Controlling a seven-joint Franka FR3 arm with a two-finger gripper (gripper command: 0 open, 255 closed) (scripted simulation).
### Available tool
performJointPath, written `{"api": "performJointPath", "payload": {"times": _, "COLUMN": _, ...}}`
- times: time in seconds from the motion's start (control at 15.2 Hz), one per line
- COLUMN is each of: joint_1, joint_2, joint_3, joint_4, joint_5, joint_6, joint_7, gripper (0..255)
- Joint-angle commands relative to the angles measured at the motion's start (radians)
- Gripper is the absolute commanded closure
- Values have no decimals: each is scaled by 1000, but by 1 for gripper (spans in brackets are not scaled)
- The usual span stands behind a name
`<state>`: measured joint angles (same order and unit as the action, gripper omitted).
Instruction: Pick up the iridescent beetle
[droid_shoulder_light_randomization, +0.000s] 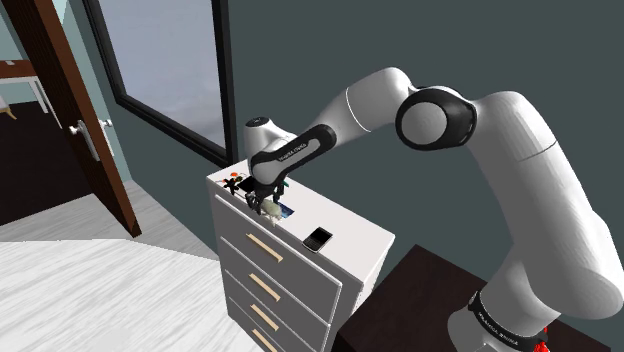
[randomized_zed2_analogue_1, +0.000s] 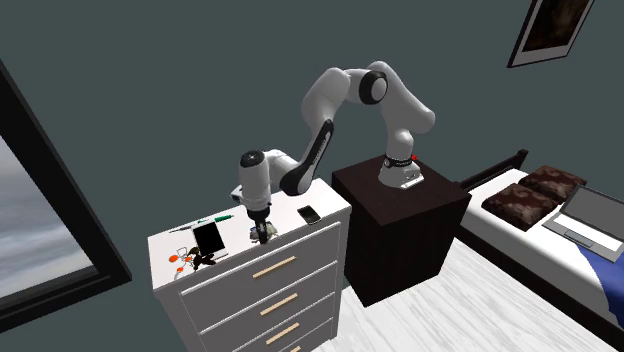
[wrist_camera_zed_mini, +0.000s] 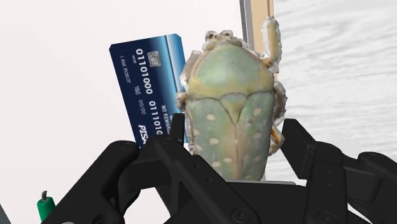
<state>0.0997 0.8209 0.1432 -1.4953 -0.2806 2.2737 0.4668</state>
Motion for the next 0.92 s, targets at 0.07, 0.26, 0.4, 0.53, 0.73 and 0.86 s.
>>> {"api": "performJointPath", "payload": {"times": 0.07, "joint_1": -2, "joint_2": -27, "joint_3": 4, "joint_4": -6, "joint_5": 5, "joint_6": -21, "joint_7": -4, "gripper": 255}}
{"api": "performJointPath", "payload": {"times": 0.26, "joint_1": -5, "joint_2": -54, "joint_3": 9, "joint_4": -9, "joint_5": 10, "joint_6": -45, "joint_7": -9, "gripper": 255}}
{"api": "performJointPath", "payload": {"times": 0.4, "joint_1": -6, "joint_2": -71, "joint_3": 11, "joint_4": -9, "joint_5": 13, "joint_6": -61, "joint_7": -12, "gripper": 255}}
{"api": "performJointPath", "payload": {"times": 0.53, "joint_1": -8, "joint_2": -88, "joint_3": 14, "joint_4": -10, "joint_5": 17, "joint_6": -77, "joint_7": -16, "gripper": 255}}
{"api": "performJointPath", "payload": {"times": 0.73, "joint_1": -10, "joint_2": -111, "joint_3": 18, "joint_4": -7, "joint_5": 22, "joint_6": -103, "joint_7": -21, "gripper": 255}}
{"api": "performJointPath", "payload": {"times": 0.86, "joint_1": -10, "joint_2": -113, "joint_3": 18, "joint_4": -7, "joint_5": 22, "joint_6": -105, "joint_7": -21, "gripper": 255}}
